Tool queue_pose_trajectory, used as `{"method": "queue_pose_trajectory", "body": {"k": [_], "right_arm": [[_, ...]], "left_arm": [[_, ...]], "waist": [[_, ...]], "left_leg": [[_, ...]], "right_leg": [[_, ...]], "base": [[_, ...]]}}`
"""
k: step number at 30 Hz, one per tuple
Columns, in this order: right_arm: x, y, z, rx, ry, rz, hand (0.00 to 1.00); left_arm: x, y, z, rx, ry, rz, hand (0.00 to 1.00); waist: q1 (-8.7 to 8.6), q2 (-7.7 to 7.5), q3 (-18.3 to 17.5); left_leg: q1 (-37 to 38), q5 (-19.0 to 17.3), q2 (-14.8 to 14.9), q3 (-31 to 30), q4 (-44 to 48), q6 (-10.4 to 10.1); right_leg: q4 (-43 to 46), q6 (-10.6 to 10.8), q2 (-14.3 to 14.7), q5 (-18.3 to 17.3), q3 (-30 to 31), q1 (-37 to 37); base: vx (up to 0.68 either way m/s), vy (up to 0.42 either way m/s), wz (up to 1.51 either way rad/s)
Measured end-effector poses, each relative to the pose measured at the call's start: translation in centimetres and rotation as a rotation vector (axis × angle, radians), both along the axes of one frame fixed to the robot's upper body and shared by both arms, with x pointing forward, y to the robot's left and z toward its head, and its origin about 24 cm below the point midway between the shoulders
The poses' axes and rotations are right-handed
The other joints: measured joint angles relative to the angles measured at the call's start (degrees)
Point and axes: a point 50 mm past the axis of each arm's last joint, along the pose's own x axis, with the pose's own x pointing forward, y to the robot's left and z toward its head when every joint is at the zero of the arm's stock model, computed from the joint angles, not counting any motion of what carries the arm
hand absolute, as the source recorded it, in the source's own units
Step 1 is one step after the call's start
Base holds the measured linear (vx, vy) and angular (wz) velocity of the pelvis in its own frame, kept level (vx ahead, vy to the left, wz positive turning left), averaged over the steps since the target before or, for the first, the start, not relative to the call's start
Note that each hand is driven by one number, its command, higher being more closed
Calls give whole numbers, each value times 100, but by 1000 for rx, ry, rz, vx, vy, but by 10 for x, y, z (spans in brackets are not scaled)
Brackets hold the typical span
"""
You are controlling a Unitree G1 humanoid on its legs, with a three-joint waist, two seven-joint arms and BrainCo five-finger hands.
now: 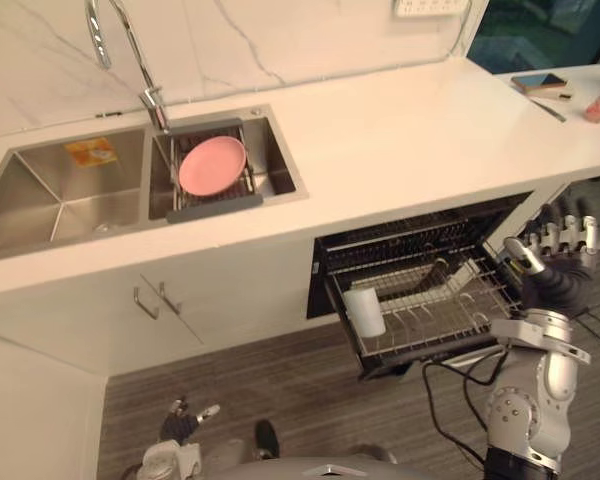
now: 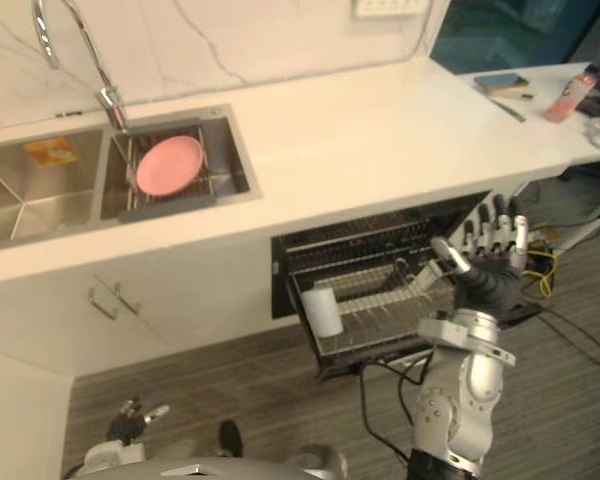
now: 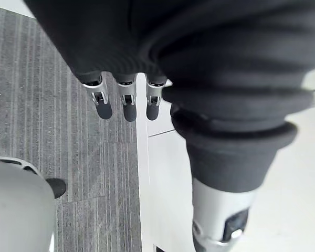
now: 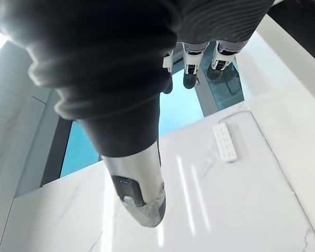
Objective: Walk over to the sink, pick up the cup, carry it to the dishwasher, place the cup inside the dishwasher, then close the dishwasher door
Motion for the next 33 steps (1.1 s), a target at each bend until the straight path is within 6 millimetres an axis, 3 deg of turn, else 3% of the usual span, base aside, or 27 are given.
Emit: {"method": "queue_pose_trajectory", "body": {"k": [1,2,4,6,7,8,10,11,14,15,16,23,27,30,33], "right_arm": [[-1,0,0,-2,1,-1,0],[-2,0,0,-6,1,-4,0],[-3,0,0,-8,-1,-1,0],[-4,0,5,-21,-28,10,0],[-5,2,9,-29,-51,27,0],[-5,3,13,-27,-78,46,0],[-5,3,13,-22,-83,50,0],[-3,4,16,-22,-94,52,0],[-1,4,18,-30,-97,54,0],[-1,4,19,-32,-97,56,0],[10,17,25,-50,-113,126,0],[13,21,22,-43,-103,148,0],[17,31,18,-34,-85,196,0],[23,35,3,-42,9,205,0],[28,38,-9,-173,134,151,0]], "left_arm": [[2,0,0,10,2,-36,0],[3,2,1,15,10,-50,0],[6,7,1,19,20,-70,0],[5,5,1,24,26,-100,0],[6,4,1,26,25,-111,0],[5,2,0,22,33,-111,0],[1,-3,-1,11,38,-122,0],[-2,-7,-3,6,49,-137,0],[-6,-12,-4,-7,59,-140,0],[-6,-12,-4,-7,59,-140,0],[-8,-12,-5,4,71,-179,0],[-9,-10,-5,4,73,-162,0],[-12,-4,-6,-20,71,-54,0],[-19,4,-7,-43,82,63,0],[-27,16,-9,-47,100,200,0]], "waist": [[-104,-46,-46],[-112,-152,-59],[-102,-380,-141],[-96,-422,-170],[-97,-439,-184],[-128,-473,-252],[-92,-299,-341],[-101,-98,-388],[-103,16,-443],[-103,13,-441],[-120,-2,-450],[-94,-5,-450],[26,-6,-450],[66,-40,-472],[175,-69,-481]], "left_leg": [[108,12,55,-255,-83,22],[192,101,65,-398,-156,0],[260,90,62,-610,-154,-43],[341,40,58,-721,-136,-123],[377,-15,18,-720,-110,-199],[452,-149,-25,-734,-42,-243],[439,-259,45,-757,18,-352],[437,-320,124,-767,20,-315],[547,-323,212,-756,-102,-321],[554,-323,220,-755,-115,-321],[730,-223,272,-694,-337,-320],[722,-217,273,-699,-336,-321],[686,-192,273,-728,-354,-330],[629,-103,265,-889,-485,-334],[608,19,266,-1074,-651,-380]], "right_leg": [[-52,297,362,-320,355,-84],[-447,366,671,-570,570,-132],[-1201,347,1031,-719,618,-150],[-1976,296,1321,-599,776,-132],[-2345,228,1380,-277,908,-122],[-2582,225,1377,169,955,-72],[-2832,208,1443,227,932,60],[-3123,194,1543,359,922,203],[-3413,159,1658,454,921,400],[-3432,153,1669,458,921,426],[-3774,118,1780,655,1065,642],[-3780,119,1780,659,1059,641],[-3886,123,1777,712,1016,657],[-3956,127,1748,716,781,655],[-4060,125,1738,730,546,686]], "base": [[263,-3,103],[335,-50,88],[278,-87,67],[169,-62,52],[212,-76,38],[206,-70,34],[162,-56,2],[123,-47,-14],[121,-65,-7],[43,-39,-2],[0,0,0],[0,0,0],[-2,-2,6],[-7,-11,32],[15,-5,34]]}}
